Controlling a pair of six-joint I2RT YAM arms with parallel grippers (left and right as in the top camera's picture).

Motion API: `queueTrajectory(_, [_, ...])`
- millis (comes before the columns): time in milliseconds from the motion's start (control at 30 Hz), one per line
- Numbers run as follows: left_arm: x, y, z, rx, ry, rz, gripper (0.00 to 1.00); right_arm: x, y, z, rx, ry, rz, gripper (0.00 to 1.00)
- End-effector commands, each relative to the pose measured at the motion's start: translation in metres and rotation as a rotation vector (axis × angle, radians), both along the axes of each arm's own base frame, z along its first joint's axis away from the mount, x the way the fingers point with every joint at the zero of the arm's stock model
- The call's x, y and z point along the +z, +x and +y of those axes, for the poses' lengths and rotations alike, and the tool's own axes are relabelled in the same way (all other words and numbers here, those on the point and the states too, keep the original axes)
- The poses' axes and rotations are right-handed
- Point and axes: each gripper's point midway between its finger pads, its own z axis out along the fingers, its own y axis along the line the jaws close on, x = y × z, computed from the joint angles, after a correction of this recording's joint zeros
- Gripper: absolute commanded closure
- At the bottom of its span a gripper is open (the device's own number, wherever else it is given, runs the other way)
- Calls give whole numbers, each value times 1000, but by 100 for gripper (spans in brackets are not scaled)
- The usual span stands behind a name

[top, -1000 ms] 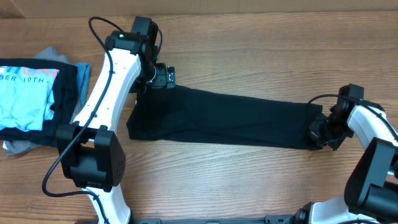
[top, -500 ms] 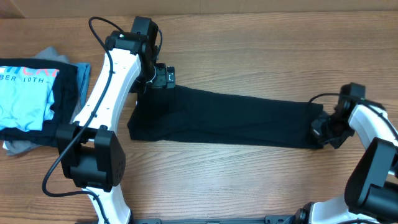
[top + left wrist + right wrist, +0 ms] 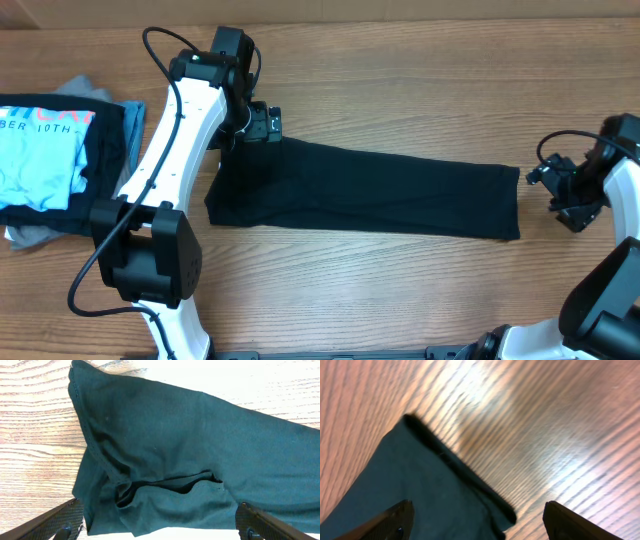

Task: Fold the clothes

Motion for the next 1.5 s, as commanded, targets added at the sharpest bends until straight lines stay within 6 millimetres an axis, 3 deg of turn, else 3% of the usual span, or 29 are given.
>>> queueTrajectory(0, [-1,2,-1,-3,-9,2,0,0,-5,-4,-18,-17,2,13])
queueTrajectory(100, [-1,2,-1,-3,-9,2,0,-9,-12,0,-8,-5,24,14])
queueTrajectory(200, [-1,2,-1,-3,-9,2,0,-22,-26,15,0,56,64,24])
queueTrajectory(567, [-1,2,-1,-3,-9,2,0,-62,-56,49,30,178,97,22])
queueTrajectory(767, [-1,2,-1,-3,-9,2,0,-73,-54,54,50,193,56,16])
queueTrajectory(900, [-1,2,-1,-3,-10,1,0,-73,-38,68,108,264,-58,16])
queueTrajectory(1000, [-1,2,-1,-3,-9,2,0,-69,-26,74,137,302,-126,23])
queueTrajectory(1167, [-1,2,-1,-3,-9,2,0,-69,-27,74,136,302,-120,46])
queueTrajectory(1333, [-1,2,-1,-3,-9,2,0,-72,-31,70,132,275,-94,55])
queueTrajectory(1467, [-1,2,-1,-3,-10,1,0,-74,-35,65,129,243,-71,67])
